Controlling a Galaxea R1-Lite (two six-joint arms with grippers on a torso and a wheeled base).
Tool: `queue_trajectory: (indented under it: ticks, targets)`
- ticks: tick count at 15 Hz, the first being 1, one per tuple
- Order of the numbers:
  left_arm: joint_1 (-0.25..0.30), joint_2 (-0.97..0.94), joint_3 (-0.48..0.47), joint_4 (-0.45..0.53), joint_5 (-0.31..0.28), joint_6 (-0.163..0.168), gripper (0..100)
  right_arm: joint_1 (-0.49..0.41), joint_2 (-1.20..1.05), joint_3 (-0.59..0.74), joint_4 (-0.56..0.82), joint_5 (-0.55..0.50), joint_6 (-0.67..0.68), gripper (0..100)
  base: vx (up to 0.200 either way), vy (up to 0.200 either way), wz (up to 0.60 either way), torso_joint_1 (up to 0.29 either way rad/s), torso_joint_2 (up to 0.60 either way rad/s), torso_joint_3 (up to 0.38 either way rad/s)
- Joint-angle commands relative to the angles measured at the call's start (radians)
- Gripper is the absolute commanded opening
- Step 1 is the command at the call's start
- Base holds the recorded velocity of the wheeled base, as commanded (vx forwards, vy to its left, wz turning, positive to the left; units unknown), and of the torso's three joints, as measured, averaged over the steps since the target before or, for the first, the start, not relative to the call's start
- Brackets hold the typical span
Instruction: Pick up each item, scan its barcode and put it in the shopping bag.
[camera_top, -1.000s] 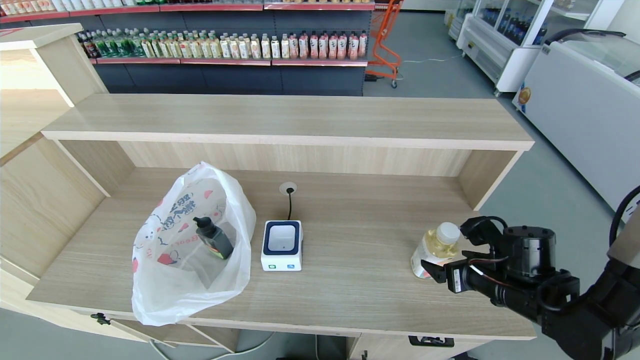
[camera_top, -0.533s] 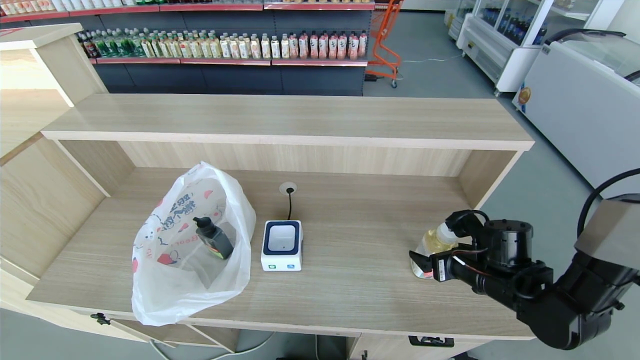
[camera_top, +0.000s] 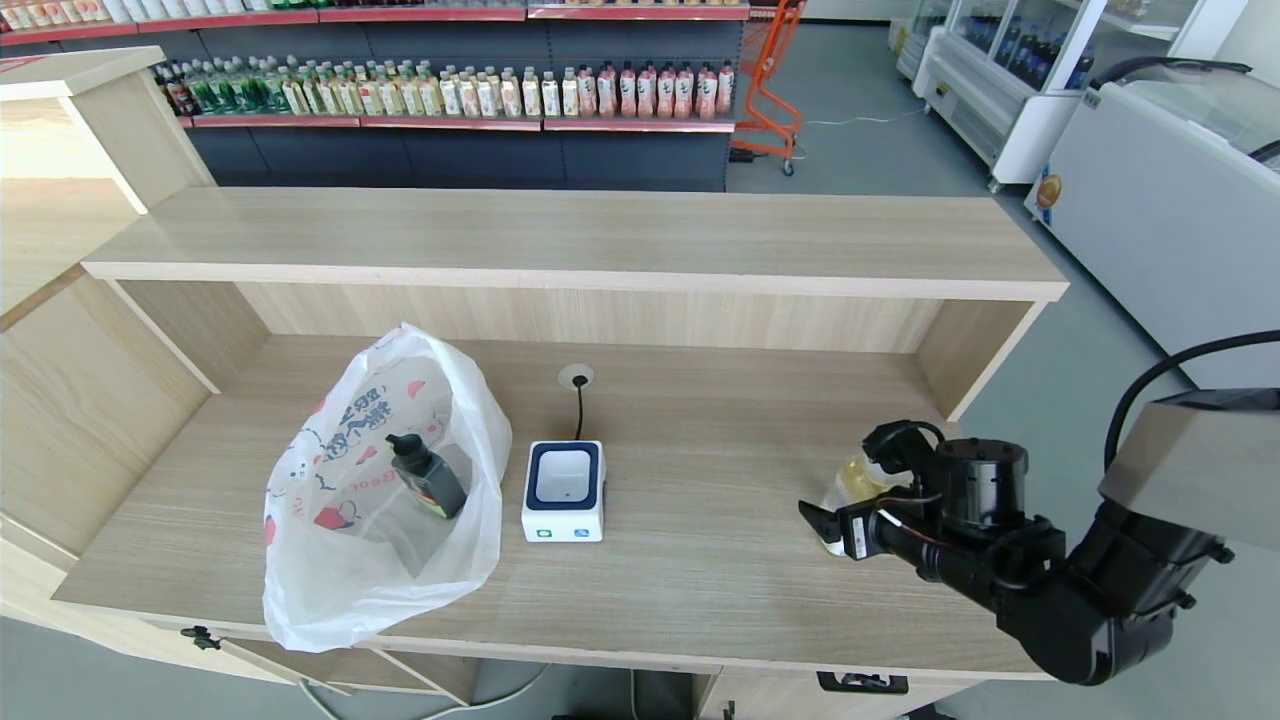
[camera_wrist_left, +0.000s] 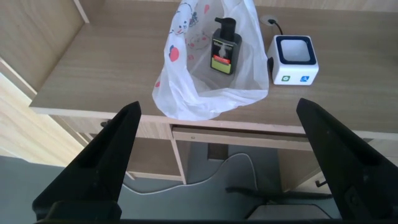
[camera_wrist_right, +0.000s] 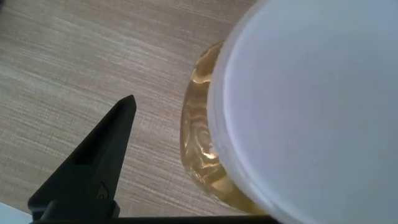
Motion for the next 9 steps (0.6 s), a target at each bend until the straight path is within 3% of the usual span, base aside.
queue_trajectory:
  ticks: [1, 6, 7, 9]
  targets:
    - [0.000, 0.000, 0.000, 0.000, 0.001, 0.000, 100, 0.002, 0.039, -0.025, -0.024, 0.002, -0.001, 100, 0.000, 0.000, 0.00, 0.000, 0.00, 0.000]
    - [0.000, 0.000, 0.000, 0.000, 0.001, 0.000, 100, 0.002, 0.065, -0.097, -0.038, 0.010, 0.004, 100, 0.000, 0.000, 0.00, 0.000, 0.00, 0.000]
    - [0.000, 0.000, 0.000, 0.000, 0.001, 0.000, 100, 0.002, 0.065, -0.102, -0.038, 0.011, 0.002, 0, 0.000, 0.000, 0.00, 0.000, 0.00, 0.000]
    - [0.000, 0.000, 0.000, 0.000, 0.001, 0.000, 100, 0.002, 0.071, -0.109, -0.038, 0.016, 0.001, 0, 0.000, 0.000, 0.00, 0.000, 0.00, 0.000]
